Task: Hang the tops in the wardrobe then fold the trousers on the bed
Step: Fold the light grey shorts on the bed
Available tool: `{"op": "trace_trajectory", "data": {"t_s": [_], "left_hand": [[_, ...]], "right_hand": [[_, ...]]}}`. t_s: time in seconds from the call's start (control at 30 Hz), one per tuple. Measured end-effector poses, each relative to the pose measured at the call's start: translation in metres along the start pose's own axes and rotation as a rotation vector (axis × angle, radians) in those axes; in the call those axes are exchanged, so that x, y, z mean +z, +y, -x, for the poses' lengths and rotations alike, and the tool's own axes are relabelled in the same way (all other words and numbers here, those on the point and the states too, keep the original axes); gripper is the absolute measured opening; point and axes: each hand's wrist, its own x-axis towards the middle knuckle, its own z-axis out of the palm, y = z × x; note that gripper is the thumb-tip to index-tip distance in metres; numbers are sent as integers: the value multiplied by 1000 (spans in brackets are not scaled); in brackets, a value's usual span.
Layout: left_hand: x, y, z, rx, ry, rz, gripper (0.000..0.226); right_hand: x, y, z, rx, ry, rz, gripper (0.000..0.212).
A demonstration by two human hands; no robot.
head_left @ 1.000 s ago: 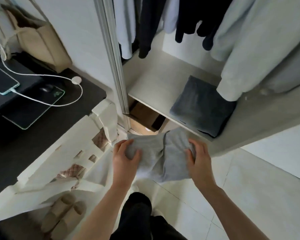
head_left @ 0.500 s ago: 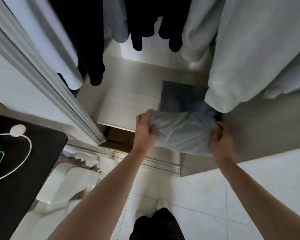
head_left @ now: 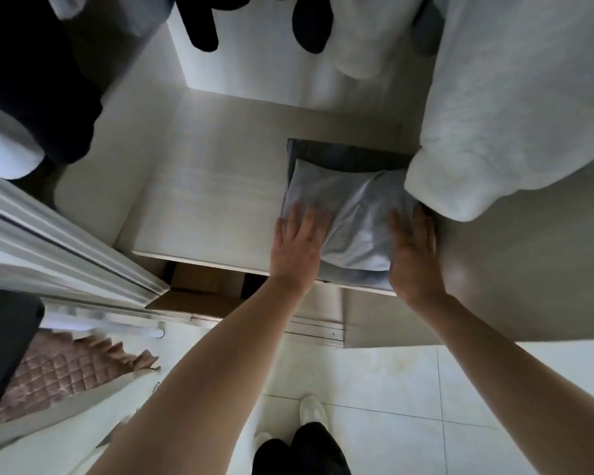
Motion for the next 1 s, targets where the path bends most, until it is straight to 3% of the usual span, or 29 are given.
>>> {"op": "trace_trajectory", "data": {"t_s": [0.07,0.13,0.4,0.53,0.67,0.8,0.9,1.0], "left_hand": [[7,-11,4,144,-46,-59,72],[13,-20,6,160,-106,-66,70],[-5,-19,25,2,-270,146,80],[-42,-18,61,-51,-385,184,77],[-83,-18,109,-117,-291,231,69],[-130,-20,163,-358,-161,396,55],[-152,-17,200,-503,-60,424,47],[-160,-2,245,-719,61,468,39]], "right_hand": [[4,5,7,-10,-83,43,82],[8,9,8,19,-137,42,84],[-19,-7,10,109,-268,87,84],[-52,-40,40,-88,-302,112,74],[-78,-82,79,-239,-288,-3,58],[-106,-117,121,-386,-284,-129,44],[-119,-137,136,-460,-383,-229,44],[-129,-157,150,-649,-426,-276,39]]}}
